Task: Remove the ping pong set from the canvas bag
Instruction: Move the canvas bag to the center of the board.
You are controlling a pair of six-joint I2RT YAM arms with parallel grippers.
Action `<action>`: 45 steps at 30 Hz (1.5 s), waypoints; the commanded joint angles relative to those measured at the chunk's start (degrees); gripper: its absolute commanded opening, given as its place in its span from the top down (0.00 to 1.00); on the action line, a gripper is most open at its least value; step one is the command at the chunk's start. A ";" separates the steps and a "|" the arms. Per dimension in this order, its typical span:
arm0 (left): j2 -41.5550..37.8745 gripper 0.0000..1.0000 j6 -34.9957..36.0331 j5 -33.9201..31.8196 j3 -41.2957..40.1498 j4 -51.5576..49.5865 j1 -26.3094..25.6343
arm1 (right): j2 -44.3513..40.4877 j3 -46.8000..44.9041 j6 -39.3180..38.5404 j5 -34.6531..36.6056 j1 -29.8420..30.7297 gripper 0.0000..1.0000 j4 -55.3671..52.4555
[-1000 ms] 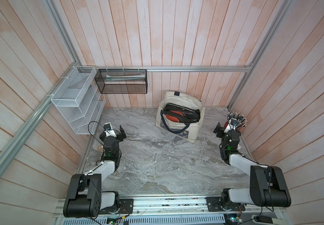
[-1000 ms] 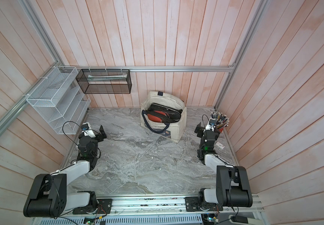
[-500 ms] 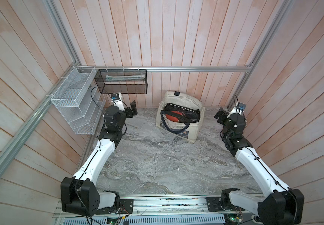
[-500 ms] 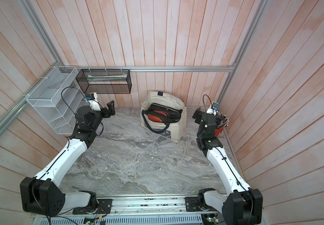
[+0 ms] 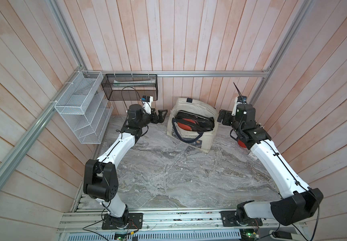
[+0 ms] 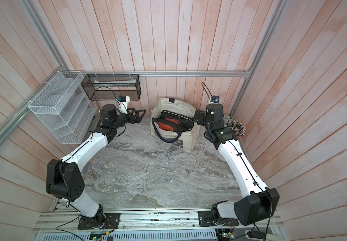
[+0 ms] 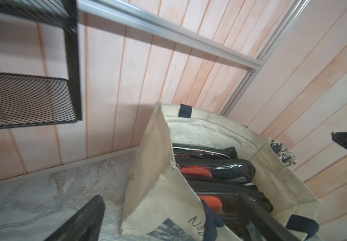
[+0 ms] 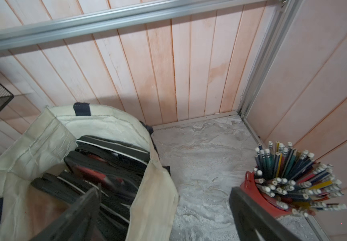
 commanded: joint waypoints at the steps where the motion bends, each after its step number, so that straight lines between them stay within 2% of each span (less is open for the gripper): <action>1: 0.98 0.00 0.10 1.36 2.33 4.47 -1.62 | 1.25 2.73 3.25 -2.58 0.64 0.02 -8.06; 5: 2.97 0.00 -0.56 0.07 3.70 6.21 -2.07 | 1.93 3.14 4.80 -2.06 1.16 0.02 -10.33; 12: 8.66 0.00 2.35 -2.36 10.90 1.91 -3.59 | 1.94 0.12 5.62 -2.95 1.15 0.02 -9.14; 18: 13.92 0.00 9.28 -12.60 19.41 -10.31 -6.28 | 1.25 -1.35 5.46 -2.96 1.21 0.02 -8.72; 22: 14.81 0.02 10.75 -18.00 19.93 -11.43 -6.99 | 1.32 -1.17 5.33 -2.43 1.17 0.01 -9.02; 25: 15.13 0.06 11.03 -19.65 20.31 -11.38 -7.01 | 1.57 -0.93 5.61 -2.32 1.22 0.02 -8.99; 30: 17.04 0.19 10.88 -20.01 23.13 -12.55 -7.01 | 3.07 -0.31 5.90 -2.67 1.23 0.02 -9.54; 33: 18.17 0.23 10.97 -18.95 24.60 -13.17 -7.01 | 4.36 0.19 6.32 -3.14 1.24 0.02 -9.93; 39: 19.49 0.20 11.01 -15.82 25.86 -13.99 -7.29 | 7.52 1.43 6.67 -4.53 1.27 0.02 -9.96; 43: 20.47 0.20 11.65 -16.31 26.74 -15.04 -7.62 | 9.07 1.93 6.88 -5.41 1.42 0.02 -9.71; 44: 20.75 0.24 11.92 -16.61 27.16 -15.52 -7.66 | 9.35 1.89 7.00 -5.49 1.50 0.03 -9.65; 45: 21.14 0.37 12.09 -16.77 27.47 -15.92 -7.63 | 9.41 1.82 7.05 -5.57 1.49 0.04 -9.56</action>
